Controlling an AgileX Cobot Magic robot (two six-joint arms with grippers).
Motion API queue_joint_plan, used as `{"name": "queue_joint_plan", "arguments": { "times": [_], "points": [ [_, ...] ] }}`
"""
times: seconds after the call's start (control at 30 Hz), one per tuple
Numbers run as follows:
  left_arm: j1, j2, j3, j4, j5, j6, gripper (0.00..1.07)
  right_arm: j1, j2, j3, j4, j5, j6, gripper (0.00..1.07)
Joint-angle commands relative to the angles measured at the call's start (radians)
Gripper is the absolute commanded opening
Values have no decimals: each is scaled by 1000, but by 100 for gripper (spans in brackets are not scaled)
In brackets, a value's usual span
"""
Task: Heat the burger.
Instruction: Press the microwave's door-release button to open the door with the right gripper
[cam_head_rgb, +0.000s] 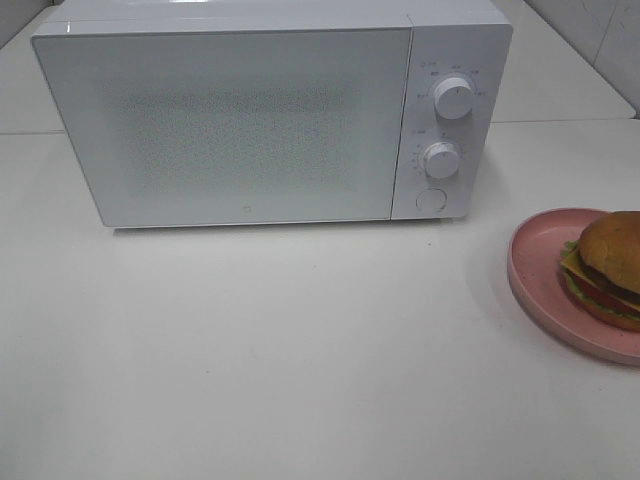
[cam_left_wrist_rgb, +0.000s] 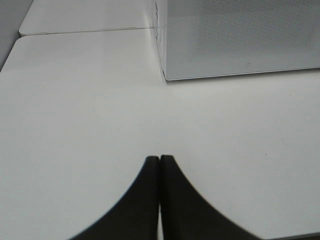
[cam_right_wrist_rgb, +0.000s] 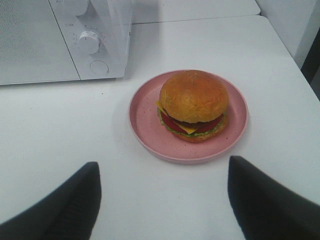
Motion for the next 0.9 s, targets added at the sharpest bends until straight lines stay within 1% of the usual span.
{"name": "queue_joint_plan", "arguments": {
  "times": [0.03, 0.6, 0.9],
  "points": [
    [-4, -17, 3, -4, -12, 3, 0, -1, -25, 3, -2, -10, 0, 67],
    [-4, -17, 3, -4, -12, 3, 0, -1, -25, 3, -2, -10, 0, 67],
    [-4, -17, 3, -4, -12, 3, 0, -1, -25, 3, -2, -10, 0, 63]
  ]
}}
